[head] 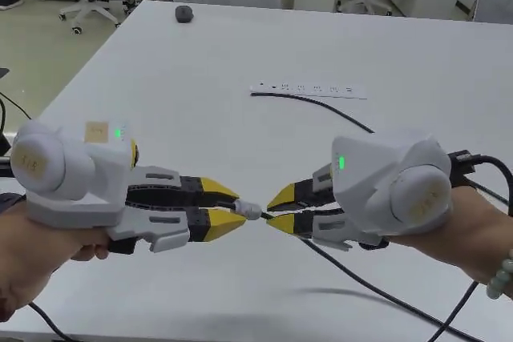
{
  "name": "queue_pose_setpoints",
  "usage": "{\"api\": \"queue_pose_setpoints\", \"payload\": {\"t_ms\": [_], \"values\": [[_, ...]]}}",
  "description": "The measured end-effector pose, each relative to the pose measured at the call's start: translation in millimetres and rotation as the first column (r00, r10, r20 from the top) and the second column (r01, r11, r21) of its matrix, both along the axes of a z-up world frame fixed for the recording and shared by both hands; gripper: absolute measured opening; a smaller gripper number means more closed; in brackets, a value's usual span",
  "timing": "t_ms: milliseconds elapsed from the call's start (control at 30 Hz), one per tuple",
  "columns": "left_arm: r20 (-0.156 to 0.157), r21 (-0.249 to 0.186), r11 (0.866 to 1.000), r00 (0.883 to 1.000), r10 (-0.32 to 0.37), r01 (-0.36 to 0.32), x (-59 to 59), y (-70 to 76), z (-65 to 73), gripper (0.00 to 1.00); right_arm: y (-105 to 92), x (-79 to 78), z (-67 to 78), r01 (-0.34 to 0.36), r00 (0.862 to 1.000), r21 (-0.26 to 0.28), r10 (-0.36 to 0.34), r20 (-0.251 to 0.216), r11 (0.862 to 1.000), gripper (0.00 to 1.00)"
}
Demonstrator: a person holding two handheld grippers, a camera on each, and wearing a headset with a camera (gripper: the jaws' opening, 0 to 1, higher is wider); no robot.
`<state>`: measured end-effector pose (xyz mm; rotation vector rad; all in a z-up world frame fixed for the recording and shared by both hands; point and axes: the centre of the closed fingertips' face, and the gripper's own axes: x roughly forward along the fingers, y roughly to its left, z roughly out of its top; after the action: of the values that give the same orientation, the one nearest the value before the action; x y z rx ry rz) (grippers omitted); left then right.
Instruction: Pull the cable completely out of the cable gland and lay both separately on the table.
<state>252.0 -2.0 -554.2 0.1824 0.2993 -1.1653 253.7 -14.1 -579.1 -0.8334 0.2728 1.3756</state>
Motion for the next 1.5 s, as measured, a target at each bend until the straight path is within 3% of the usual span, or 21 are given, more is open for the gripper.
{"api": "queue_pose_setpoints", "payload": {"t_ms": [567, 1000, 1267, 1500], "values": [[0.001, -0.005, 1.000, 1.000, -0.002, 0.002, 2.2, -1.2, -0.5, 0.15, -8.5, 5.0, -2.7, 0.011, 1.000, -0.005, -0.011, 0.011, 1.000, 0.00], [-0.005, -0.008, 0.999, 0.999, 0.034, -0.034, 11.8, 11.0, -4.5, 0.15, -27.8, 21.0, -10.9, 0.067, 0.998, -0.023, -0.067, 0.000, 0.998, 0.00], [-0.008, -0.023, 0.997, 0.997, 0.074, -0.075, 25.9, 19.2, -5.4, 0.15, -35.0, 38.1, -16.1, 0.113, 0.994, -0.044, -0.113, 0.005, 0.993, 0.00], [-0.019, -0.031, 0.993, 0.993, 0.113, -0.113, 37.5, 30.7, -9.7, 0.15, -40.8, 62.0, -11.5, 0.186, 0.982, -0.009, -0.187, -0.017, 0.982, 0.00]]}}
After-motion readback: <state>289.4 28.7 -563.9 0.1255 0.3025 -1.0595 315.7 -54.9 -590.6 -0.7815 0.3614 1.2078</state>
